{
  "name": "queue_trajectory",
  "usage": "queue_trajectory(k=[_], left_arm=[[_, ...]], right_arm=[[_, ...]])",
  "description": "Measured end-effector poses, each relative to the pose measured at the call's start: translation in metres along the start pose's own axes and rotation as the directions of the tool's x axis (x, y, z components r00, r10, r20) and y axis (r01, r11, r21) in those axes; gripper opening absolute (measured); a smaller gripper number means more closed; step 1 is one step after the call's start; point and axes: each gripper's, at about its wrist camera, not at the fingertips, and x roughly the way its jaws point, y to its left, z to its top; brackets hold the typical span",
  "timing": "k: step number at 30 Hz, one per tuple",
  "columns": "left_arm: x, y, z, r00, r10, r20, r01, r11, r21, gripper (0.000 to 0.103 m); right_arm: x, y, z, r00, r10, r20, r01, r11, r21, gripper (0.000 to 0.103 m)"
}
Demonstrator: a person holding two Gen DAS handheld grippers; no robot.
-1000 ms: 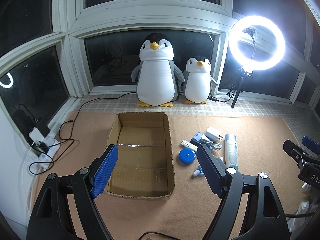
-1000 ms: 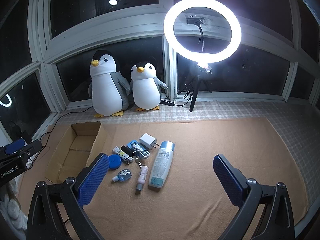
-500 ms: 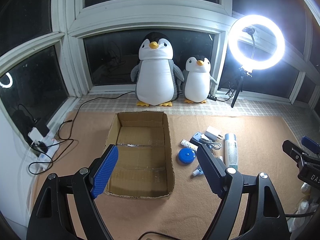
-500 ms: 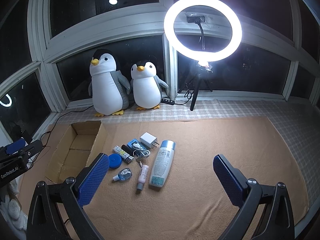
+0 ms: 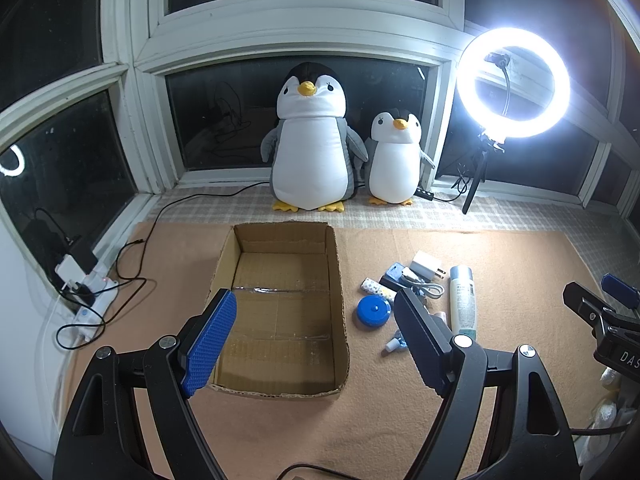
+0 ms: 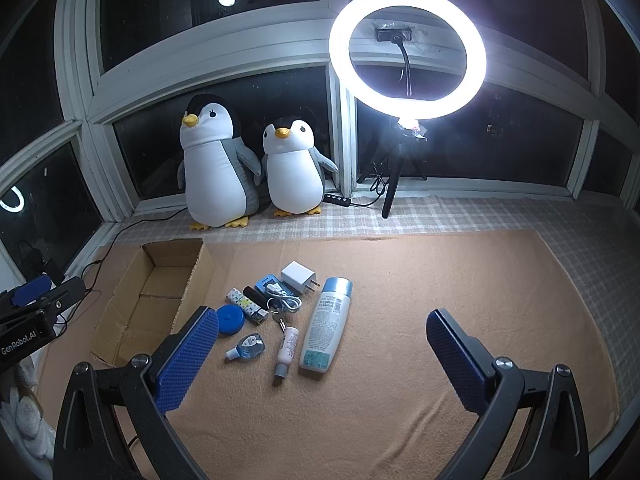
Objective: Organize rigid objects
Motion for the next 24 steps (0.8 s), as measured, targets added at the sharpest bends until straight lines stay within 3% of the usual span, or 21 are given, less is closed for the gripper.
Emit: queue_trajectory(k=[13,18,24], left_arm=[[0.013,0.010,-0.006,1.000,0.013,-0.027,-0.013,1.000,0.001,0.081],[0.029,0.030,-0.016,0.996,0.043,-0.081,-0.044,0.999,-0.010,0.081],[0.055,0.059,-0.034,0.980,0.095,-0.177,-0.099,0.995,-0.014,0.081]], right_arm=[[0.009,0.002,-0.003,1.000,0.009,-0.025,-0.009,1.000,0.002,0.103],[0.015,0.002,-0.005,0.999,0.020,-0.041,-0.020,1.000,-0.001,0.103],[0.024,0.001,-0.007,0.998,0.016,-0.065,-0.017,1.000,-0.004,0.103]])
